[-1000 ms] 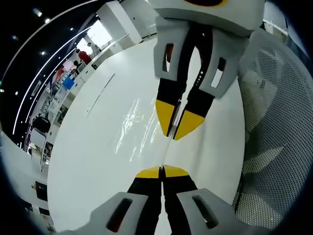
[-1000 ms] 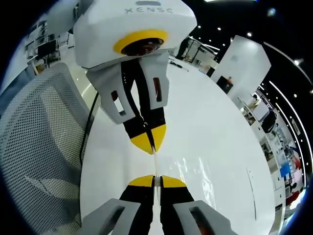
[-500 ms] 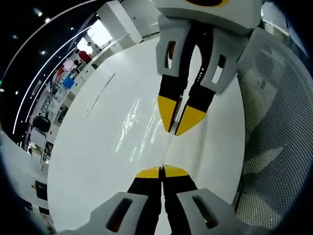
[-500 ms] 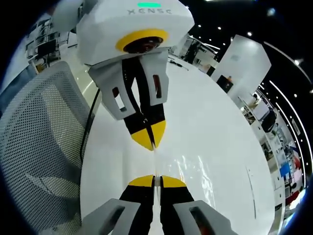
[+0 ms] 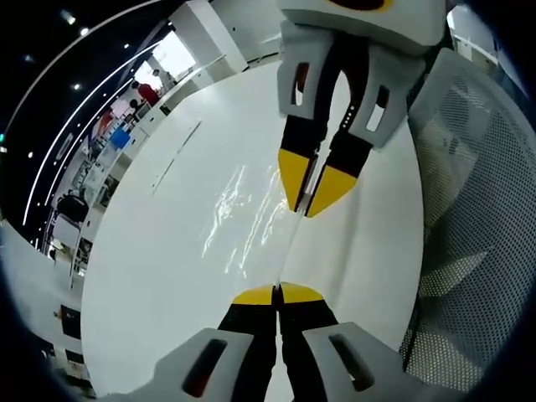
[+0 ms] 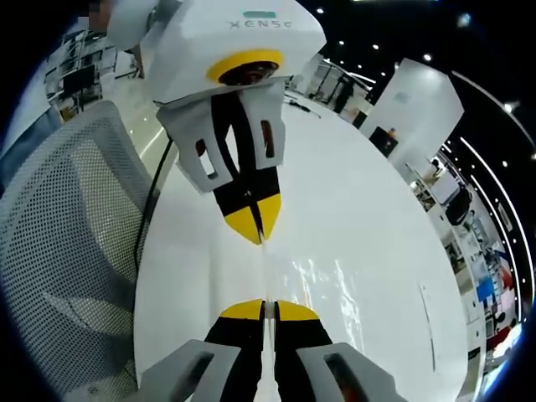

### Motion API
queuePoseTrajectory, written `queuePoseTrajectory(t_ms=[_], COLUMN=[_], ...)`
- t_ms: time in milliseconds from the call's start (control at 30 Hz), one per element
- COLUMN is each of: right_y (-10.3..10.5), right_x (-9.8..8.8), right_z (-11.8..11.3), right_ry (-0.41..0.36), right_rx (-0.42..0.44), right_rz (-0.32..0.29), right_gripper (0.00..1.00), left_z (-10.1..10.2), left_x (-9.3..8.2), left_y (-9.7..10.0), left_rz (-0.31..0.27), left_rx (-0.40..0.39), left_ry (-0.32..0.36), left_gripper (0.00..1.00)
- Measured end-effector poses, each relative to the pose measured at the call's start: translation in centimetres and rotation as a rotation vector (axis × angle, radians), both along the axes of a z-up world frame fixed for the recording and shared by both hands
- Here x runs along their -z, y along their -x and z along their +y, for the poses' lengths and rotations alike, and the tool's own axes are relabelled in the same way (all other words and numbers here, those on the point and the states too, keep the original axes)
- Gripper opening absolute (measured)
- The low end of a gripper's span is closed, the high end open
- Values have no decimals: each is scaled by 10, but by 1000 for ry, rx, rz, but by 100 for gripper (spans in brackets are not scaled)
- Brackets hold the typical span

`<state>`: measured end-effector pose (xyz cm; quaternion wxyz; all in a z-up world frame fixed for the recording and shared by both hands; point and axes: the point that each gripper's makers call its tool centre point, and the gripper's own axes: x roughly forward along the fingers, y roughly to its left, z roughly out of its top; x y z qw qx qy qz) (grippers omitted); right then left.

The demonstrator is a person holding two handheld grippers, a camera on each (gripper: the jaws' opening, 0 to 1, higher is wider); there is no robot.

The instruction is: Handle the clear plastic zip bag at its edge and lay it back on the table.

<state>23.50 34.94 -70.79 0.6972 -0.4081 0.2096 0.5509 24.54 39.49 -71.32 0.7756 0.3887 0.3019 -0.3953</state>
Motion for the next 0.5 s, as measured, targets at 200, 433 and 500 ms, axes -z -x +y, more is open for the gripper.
queuePoseTrajectory(t_ms=[200, 433, 500], right_y=[-3, -6, -6], right_x=[0, 2, 2], right_z=[-3, -8, -9], right_ry=[2, 7, 8], right_rx=[6, 11, 13], right_rz=[-2, -2, -1], right_gripper=[0, 0, 0], left_z=[1, 3, 3], left_x=[1, 1, 1], left_y=[-3, -5, -5], left_rz=[-2, -2, -2], left_rx=[-1, -8, -9], left_ry=[1, 0, 0], left_gripper=[0, 0, 0])
